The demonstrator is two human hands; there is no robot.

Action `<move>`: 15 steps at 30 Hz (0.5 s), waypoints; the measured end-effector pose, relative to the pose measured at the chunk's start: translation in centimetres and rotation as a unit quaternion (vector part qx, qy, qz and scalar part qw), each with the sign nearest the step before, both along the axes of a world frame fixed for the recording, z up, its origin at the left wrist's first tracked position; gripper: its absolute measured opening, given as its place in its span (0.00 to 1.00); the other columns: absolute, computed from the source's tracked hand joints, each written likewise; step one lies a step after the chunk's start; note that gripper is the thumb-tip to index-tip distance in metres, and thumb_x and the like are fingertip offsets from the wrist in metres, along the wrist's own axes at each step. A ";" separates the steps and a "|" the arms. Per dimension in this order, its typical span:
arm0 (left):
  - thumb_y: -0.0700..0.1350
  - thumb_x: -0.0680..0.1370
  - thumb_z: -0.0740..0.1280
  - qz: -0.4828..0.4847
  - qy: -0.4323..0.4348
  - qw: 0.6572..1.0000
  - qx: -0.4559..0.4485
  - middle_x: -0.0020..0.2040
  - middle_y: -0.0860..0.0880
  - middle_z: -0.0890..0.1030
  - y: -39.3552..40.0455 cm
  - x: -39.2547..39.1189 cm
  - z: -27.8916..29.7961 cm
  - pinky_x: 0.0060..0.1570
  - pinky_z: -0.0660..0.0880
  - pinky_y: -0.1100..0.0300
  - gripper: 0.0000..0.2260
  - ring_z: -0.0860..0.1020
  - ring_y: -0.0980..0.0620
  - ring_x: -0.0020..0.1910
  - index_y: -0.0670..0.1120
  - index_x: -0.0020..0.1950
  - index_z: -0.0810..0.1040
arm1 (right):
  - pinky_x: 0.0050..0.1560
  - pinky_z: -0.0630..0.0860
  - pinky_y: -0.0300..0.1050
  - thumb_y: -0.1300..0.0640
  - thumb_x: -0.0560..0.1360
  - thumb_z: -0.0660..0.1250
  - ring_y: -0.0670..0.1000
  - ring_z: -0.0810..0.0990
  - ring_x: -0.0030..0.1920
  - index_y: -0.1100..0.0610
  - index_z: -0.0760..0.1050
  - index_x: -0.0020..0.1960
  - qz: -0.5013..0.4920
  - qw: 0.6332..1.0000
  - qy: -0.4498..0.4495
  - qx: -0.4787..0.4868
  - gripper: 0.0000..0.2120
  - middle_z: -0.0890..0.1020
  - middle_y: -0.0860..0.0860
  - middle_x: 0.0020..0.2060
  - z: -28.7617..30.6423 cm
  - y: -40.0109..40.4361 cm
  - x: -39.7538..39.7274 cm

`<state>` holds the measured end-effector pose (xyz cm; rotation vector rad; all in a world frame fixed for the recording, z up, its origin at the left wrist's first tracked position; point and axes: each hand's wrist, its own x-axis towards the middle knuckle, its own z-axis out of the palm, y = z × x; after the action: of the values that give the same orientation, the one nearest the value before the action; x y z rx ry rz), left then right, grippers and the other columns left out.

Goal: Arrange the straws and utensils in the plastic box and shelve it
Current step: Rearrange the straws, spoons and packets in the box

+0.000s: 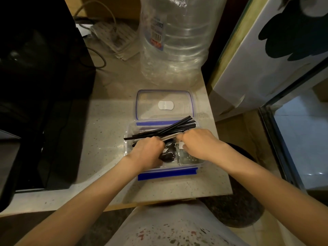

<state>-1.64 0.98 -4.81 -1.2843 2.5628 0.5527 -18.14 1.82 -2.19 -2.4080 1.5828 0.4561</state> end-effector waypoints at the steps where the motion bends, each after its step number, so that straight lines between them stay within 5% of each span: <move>1: 0.44 0.72 0.69 0.000 -0.001 1.000 -0.005 0.51 0.46 0.79 0.0 0.0 0.0 0.45 0.80 0.56 0.11 0.79 0.49 0.45 0.44 0.54 0.78 | 0.42 0.75 0.48 0.62 0.78 0.59 0.55 0.79 0.49 0.54 0.70 0.64 -0.008 1.000 -0.007 -0.005 0.15 0.80 0.54 0.50 0.0 0.0 -0.1; 15: 0.43 0.76 0.66 0.016 -0.078 0.997 -0.005 0.48 0.46 0.81 0.0 -1.2 0.3 0.46 0.79 0.57 0.08 0.80 0.48 0.46 0.43 0.53 0.77 | 0.40 0.70 0.44 0.54 0.76 0.63 0.53 0.79 0.48 0.54 0.75 0.60 0.007 1.000 0.005 -0.027 0.13 0.81 0.52 0.49 -0.2 0.7 0.1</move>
<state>-2.80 0.95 -4.54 -1.3188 2.4249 0.4279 -18.08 2.53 -2.40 -2.4624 1.6020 0.4336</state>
